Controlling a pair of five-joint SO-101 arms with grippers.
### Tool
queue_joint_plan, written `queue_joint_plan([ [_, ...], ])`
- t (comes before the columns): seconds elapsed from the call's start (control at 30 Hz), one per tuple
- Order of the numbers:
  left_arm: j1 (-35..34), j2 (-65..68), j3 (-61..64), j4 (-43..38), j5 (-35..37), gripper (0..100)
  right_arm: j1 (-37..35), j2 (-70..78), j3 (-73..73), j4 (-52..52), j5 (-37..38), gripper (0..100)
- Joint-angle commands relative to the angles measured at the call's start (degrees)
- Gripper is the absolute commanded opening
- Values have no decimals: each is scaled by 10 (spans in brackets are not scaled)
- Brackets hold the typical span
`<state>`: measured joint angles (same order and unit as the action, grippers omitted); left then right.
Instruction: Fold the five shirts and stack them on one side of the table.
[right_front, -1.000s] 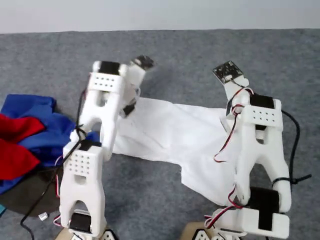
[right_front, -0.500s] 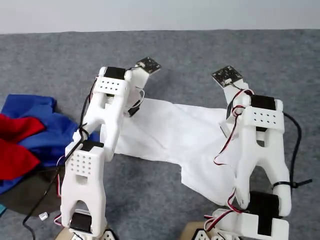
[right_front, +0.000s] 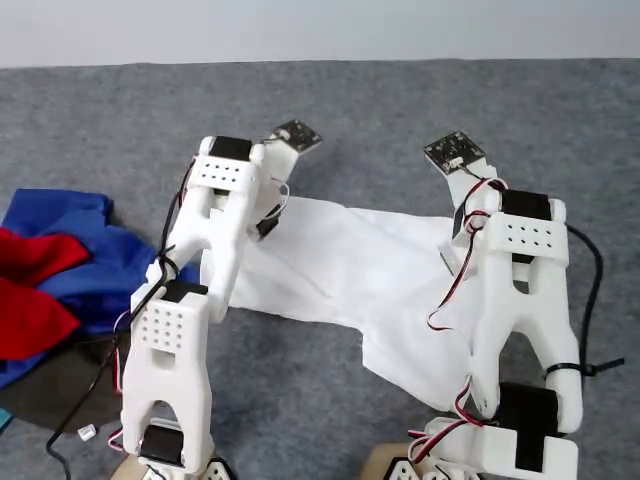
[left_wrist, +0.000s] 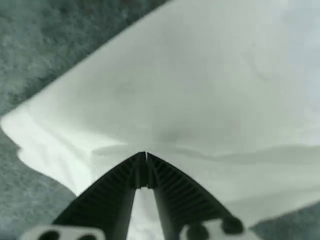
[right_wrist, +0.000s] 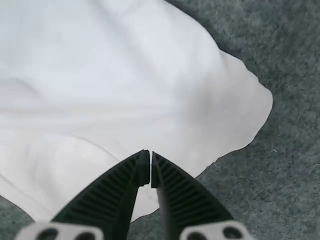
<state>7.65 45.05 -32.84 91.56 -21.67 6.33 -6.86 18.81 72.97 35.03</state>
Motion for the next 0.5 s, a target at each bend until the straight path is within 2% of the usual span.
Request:
queue_joint_plan([
  [0.0,-4,-25,-7,66,-24,6,-1,-32,-25,13,2,10],
  [0.17,-15,-88,7,91,-30,6,7,-32,-26,13,2,10],
  [0.37,-13,-178,175,91,-69,6,7,-33,-26,14,2,10],
  [0.47,-13,-235,208,84,-77,6,7,-33,-26,14,2,10],
])
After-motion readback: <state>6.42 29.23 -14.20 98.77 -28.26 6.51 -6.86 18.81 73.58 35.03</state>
